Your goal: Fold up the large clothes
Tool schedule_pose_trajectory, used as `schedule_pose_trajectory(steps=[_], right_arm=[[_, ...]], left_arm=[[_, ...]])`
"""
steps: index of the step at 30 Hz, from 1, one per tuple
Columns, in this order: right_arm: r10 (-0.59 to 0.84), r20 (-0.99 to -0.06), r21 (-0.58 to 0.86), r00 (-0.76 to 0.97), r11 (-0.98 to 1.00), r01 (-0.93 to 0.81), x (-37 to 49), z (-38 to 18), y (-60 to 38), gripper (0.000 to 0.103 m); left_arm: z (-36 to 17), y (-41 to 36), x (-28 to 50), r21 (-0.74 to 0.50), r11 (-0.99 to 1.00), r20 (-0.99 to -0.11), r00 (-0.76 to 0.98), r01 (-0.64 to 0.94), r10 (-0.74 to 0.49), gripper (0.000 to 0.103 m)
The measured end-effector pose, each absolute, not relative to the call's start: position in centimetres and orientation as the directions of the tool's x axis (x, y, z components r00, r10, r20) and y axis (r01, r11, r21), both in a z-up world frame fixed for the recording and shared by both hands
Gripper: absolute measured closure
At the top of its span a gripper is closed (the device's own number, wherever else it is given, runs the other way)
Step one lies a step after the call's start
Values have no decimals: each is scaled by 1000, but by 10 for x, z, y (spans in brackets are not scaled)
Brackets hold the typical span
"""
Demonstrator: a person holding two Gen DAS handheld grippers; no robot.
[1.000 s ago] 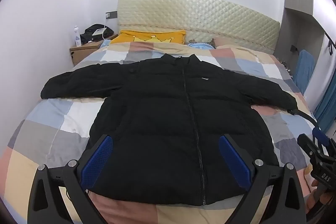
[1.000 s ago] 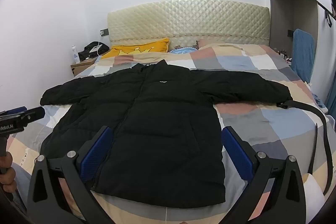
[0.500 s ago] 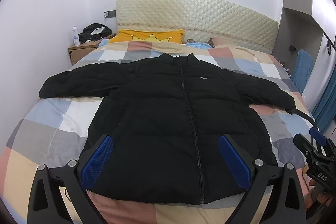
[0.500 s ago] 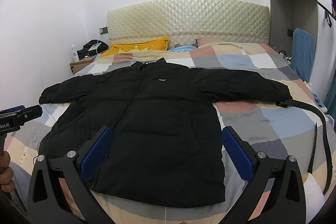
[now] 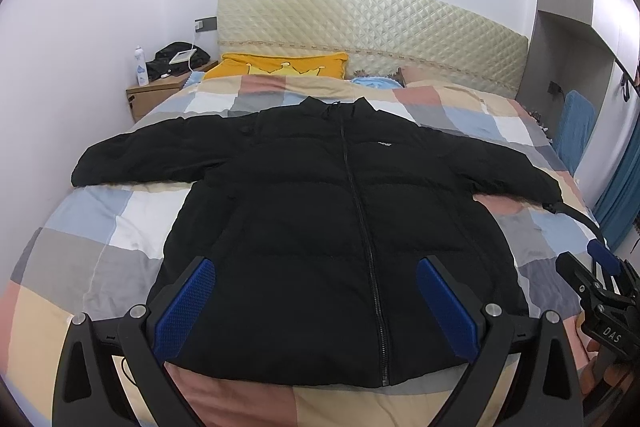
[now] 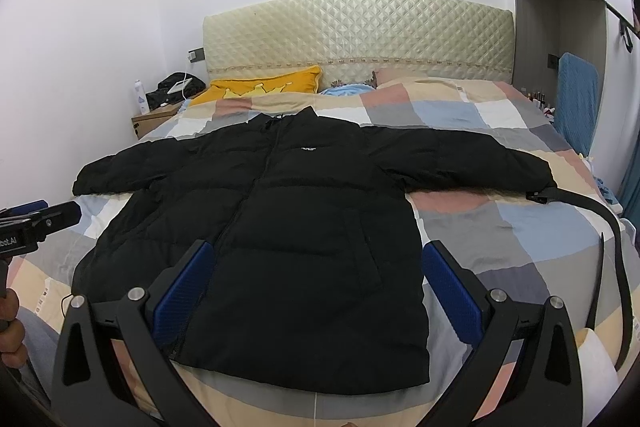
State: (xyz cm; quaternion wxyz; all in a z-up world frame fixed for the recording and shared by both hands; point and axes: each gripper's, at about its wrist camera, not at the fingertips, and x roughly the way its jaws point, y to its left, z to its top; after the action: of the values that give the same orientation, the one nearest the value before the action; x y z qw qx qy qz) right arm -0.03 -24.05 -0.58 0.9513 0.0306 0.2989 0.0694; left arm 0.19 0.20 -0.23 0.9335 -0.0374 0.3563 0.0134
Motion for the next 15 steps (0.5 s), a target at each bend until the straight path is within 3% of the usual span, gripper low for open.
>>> schedule_pose_trajectory(steps=[15], right_arm=[[146,-572,98,807,989,-109,1,-12,-246,0]], left_arm=[[-9,2,6,-60,997,-677,736,-45,-8,1]])
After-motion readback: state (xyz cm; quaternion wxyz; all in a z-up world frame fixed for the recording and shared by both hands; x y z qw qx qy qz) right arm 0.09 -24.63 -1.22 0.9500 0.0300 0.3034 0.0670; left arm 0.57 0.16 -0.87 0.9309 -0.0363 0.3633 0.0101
